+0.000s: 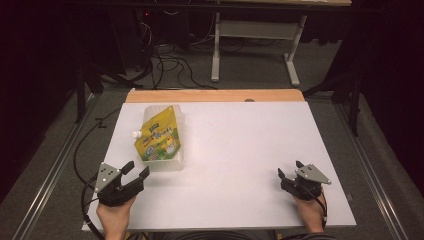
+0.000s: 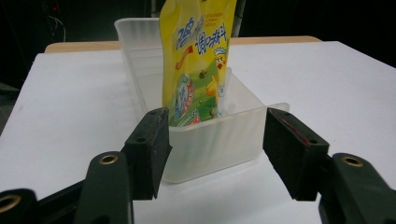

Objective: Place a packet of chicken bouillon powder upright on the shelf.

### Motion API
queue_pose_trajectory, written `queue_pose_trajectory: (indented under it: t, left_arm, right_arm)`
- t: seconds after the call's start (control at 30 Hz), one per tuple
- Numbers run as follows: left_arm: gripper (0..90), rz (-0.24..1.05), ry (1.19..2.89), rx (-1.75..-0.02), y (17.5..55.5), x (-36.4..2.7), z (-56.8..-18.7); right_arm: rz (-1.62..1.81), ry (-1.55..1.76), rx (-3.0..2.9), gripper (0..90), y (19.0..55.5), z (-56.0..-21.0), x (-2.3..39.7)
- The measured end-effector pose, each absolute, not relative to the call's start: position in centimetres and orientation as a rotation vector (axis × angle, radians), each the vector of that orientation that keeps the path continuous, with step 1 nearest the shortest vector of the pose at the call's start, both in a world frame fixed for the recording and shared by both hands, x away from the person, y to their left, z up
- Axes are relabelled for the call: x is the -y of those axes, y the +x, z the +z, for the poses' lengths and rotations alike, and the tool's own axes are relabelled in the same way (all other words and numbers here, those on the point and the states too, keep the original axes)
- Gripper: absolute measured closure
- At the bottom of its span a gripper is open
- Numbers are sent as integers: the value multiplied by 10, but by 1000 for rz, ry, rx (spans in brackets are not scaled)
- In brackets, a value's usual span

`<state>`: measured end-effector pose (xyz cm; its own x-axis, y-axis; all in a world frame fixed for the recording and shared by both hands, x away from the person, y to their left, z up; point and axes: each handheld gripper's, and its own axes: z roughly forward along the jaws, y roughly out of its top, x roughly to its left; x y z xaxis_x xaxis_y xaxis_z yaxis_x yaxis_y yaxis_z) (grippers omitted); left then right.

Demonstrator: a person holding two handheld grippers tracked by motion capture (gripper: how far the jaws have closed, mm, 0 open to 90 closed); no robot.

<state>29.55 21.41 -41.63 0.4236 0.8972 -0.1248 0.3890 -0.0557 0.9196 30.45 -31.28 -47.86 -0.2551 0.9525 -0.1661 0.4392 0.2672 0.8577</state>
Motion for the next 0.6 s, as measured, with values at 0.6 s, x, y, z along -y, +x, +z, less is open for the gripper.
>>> queue_pose_trajectory:
  t: [0.6]
  left_arm:
    - [419, 584, 1671, -1112, 283, -199, -424]
  right_arm:
    - [910, 1268, -1824, 306, 305, -479, 313]
